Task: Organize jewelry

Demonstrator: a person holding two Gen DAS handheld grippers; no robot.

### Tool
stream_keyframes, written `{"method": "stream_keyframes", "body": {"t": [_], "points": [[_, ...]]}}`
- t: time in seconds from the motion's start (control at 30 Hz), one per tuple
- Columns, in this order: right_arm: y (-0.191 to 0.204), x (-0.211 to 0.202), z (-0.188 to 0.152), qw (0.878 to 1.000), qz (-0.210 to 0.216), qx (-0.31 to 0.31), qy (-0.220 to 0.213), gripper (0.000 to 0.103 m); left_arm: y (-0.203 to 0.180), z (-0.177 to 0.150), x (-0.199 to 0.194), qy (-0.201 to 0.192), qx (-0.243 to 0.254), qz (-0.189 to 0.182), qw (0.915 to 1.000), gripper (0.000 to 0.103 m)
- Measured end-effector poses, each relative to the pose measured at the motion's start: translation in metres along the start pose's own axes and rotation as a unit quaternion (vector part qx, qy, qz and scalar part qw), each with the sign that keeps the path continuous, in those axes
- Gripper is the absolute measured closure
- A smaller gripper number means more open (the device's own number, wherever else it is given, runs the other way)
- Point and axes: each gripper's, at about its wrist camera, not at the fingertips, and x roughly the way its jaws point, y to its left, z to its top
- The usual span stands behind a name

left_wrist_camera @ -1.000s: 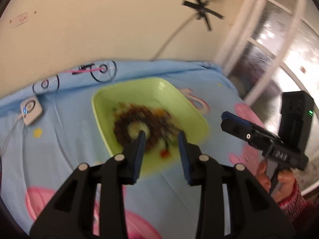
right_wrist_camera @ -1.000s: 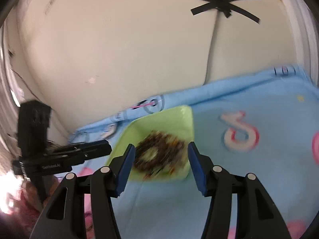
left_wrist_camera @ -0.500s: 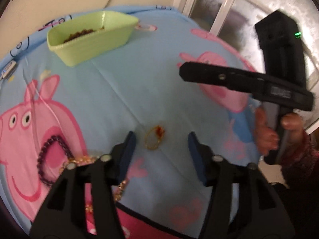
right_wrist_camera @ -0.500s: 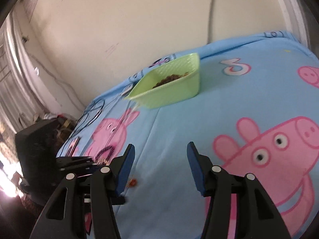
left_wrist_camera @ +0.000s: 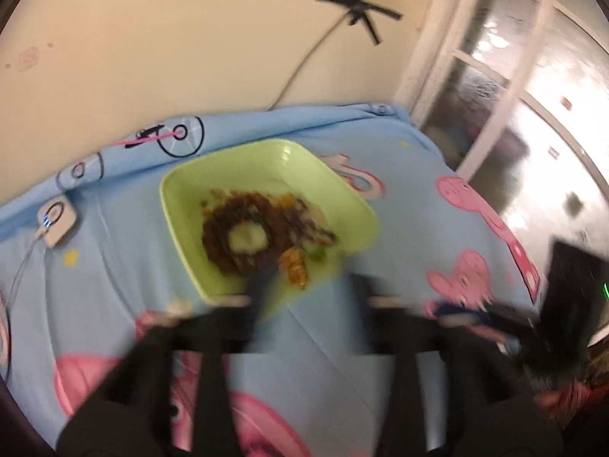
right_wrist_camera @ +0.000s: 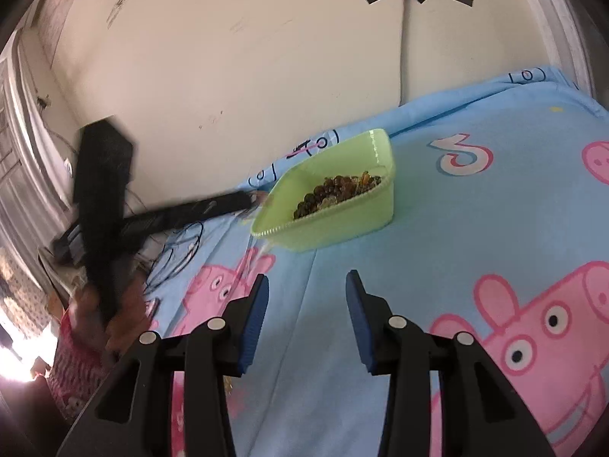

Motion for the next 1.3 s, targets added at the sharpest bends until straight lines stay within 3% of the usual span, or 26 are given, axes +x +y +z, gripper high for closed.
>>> {"method": "stream_keyframes", "body": {"t": [0.03,0.07,0.13,0.2,0.3,0.43,0.57,0.67,0.8,0.9,0.93,0.97,1.03,1.1,1.3], "points": [[0.000,0.001,0.000,1.000,0.003,0.005,0.001,0.086,0.007,0.006,0.008,-0.001,-0.005,0.021,0.9998,0.027],[0.002,0.000,-0.001,1.000,0.004,0.008,0.001,0.085,0.017,0.011,0.018,0.008,-0.014,0.041,0.9990,0.027],[0.006,-0.003,-0.004,1.000,0.002,0.005,-0.006,0.085,0.028,0.006,0.014,0.017,-0.040,0.028,0.9987,0.029],[0.012,-0.008,-0.009,1.000,0.000,-0.009,-0.005,0.085,0.035,-0.002,-0.009,-0.003,-0.053,0.013,0.9985,0.029],[0.022,-0.007,-0.016,1.000,0.003,-0.027,0.011,0.085,0.040,-0.035,-0.058,-0.042,-0.054,0.009,0.9976,0.029],[0.048,0.009,-0.034,0.996,0.008,-0.076,0.050,0.085,0.043,-0.100,-0.098,-0.039,-0.065,0.002,0.9972,0.031],[0.076,0.039,-0.056,0.985,0.006,-0.132,0.112,0.086,0.046,-0.150,-0.109,-0.016,-0.079,0.007,0.9967,0.041],[0.095,0.056,-0.067,0.975,-0.008,-0.174,0.135,0.086,0.044,-0.178,-0.113,-0.015,-0.096,-0.003,0.9952,0.041],[0.111,0.071,-0.079,0.965,-0.034,-0.212,0.152,0.086,0.023,-0.200,-0.104,0.000,-0.079,-0.005,0.9968,0.042],[0.115,0.075,-0.089,0.955,-0.070,-0.245,0.152,0.103,0.011,-0.207,-0.083,0.032,-0.068,0.018,0.9970,0.062],[0.118,0.075,-0.093,0.949,-0.089,-0.264,0.149,0.103,0.010,-0.210,-0.075,0.040,-0.070,0.022,0.9965,0.075],[0.116,0.074,-0.093,0.948,-0.088,-0.265,0.150,0.103,0.006,-0.211,-0.074,0.032,-0.067,0.034,0.9967,0.082],[0.112,0.068,-0.095,0.953,-0.086,-0.251,0.148,0.103,-0.002,-0.209,-0.068,0.038,-0.068,0.021,0.9967,0.096],[0.107,0.057,-0.099,0.955,-0.092,-0.243,0.140,0.103,-0.014,-0.208,-0.061,0.046,-0.063,0.012,0.9969,0.096],[0.083,0.016,-0.108,0.965,-0.120,-0.206,0.110,0.103,-0.058,-0.204,-0.046,0.045,-0.011,0.032,0.9984,0.096]]}}
